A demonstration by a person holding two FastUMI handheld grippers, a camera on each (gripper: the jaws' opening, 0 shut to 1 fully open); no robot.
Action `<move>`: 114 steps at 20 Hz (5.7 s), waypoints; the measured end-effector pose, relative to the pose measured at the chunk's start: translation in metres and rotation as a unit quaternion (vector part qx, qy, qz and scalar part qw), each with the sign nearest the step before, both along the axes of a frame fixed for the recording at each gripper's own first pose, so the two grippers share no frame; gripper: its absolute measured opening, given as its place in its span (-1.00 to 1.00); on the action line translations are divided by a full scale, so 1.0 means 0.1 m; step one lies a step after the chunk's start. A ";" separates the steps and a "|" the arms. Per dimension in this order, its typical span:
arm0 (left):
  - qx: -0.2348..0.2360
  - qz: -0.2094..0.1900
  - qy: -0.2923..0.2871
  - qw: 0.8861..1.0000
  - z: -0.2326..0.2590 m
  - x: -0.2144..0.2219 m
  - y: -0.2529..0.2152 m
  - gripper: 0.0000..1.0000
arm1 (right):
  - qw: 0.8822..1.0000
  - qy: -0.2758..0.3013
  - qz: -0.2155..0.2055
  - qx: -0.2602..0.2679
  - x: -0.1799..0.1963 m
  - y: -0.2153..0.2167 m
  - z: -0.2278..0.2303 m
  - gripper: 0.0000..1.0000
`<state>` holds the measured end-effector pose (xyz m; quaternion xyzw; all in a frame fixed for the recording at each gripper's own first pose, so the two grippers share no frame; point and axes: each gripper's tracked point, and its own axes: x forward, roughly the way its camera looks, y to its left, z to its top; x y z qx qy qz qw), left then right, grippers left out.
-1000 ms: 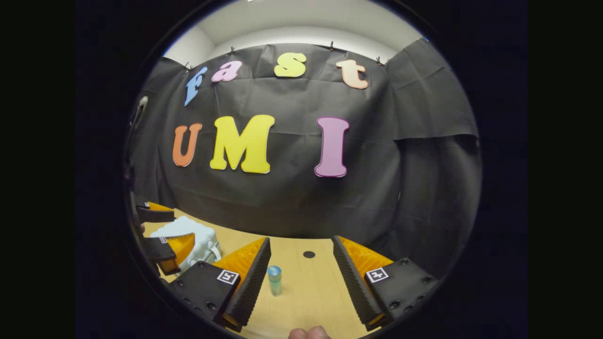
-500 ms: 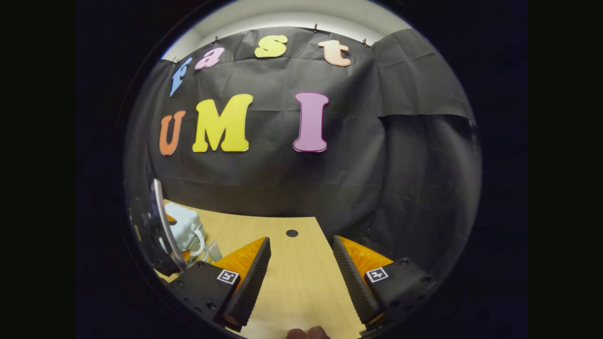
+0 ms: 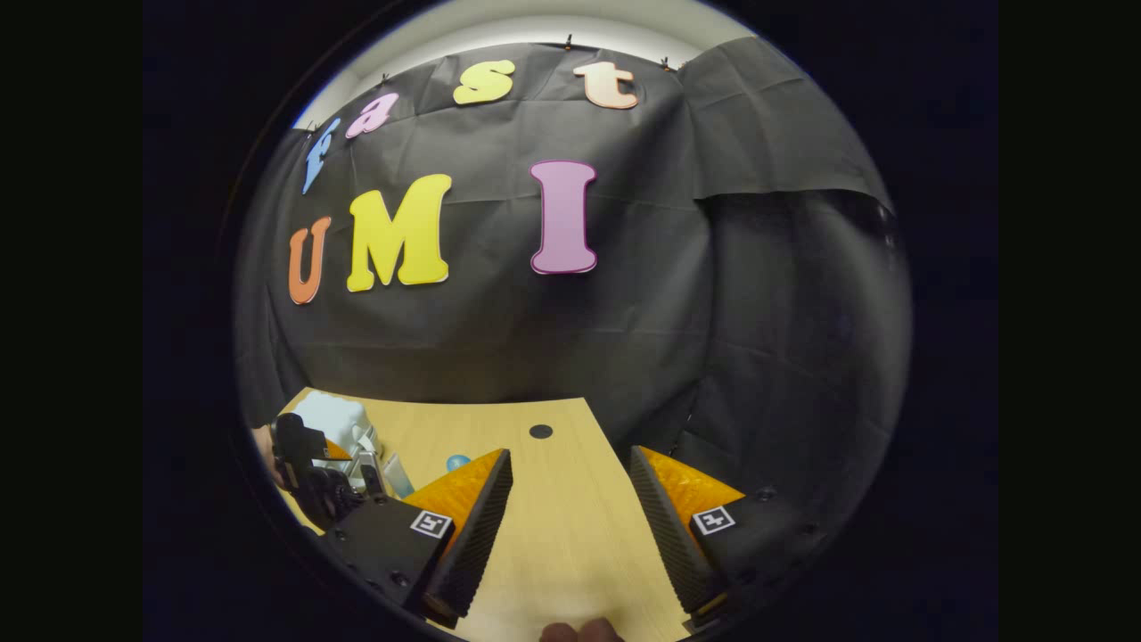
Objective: First open the suitcase, pack the skin care products into it, and then close the suitcase.
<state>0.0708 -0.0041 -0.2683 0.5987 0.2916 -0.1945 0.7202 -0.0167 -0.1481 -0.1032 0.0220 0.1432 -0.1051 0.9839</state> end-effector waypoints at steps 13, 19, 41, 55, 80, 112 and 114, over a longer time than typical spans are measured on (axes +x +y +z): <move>-0.021 0.018 0.002 1.000 0.17 0.07 0.08 -0.70 | 1.000 0.002 -0.014 0.015 -0.01 0.04 0.01 0.56; -0.106 0.044 -0.067 0.991 0.84 0.08 0.24 -0.94 | 1.000 -0.009 0.010 0.013 0.10 0.29 0.13 0.58; -0.393 0.266 -0.272 0.837 1.87 0.04 3.81 -0.94 | 0.987 -0.014 0.145 -0.062 0.30 1.80 0.60 0.58; -0.503 0.392 -0.169 0.751 -0.01 -0.07 4.97 -0.80 | 0.974 0.033 0.198 -0.109 0.17 2.58 0.47 0.56; -0.554 0.273 -0.315 0.721 2.35 -0.80 2.38 0.96 | 0.988 -0.021 0.147 -0.038 0.08 1.73 0.28 0.58; -0.548 0.254 -0.031 0.797 -0.35 -0.05 -1.26 0.92 | 0.988 0.121 0.095 -0.035 -0.28 -0.26 -0.77 0.58; -0.544 0.251 -0.034 0.800 -0.40 0.01 -1.29 0.91 | 0.988 0.121 0.094 -0.035 -0.25 -0.25 -0.76 0.58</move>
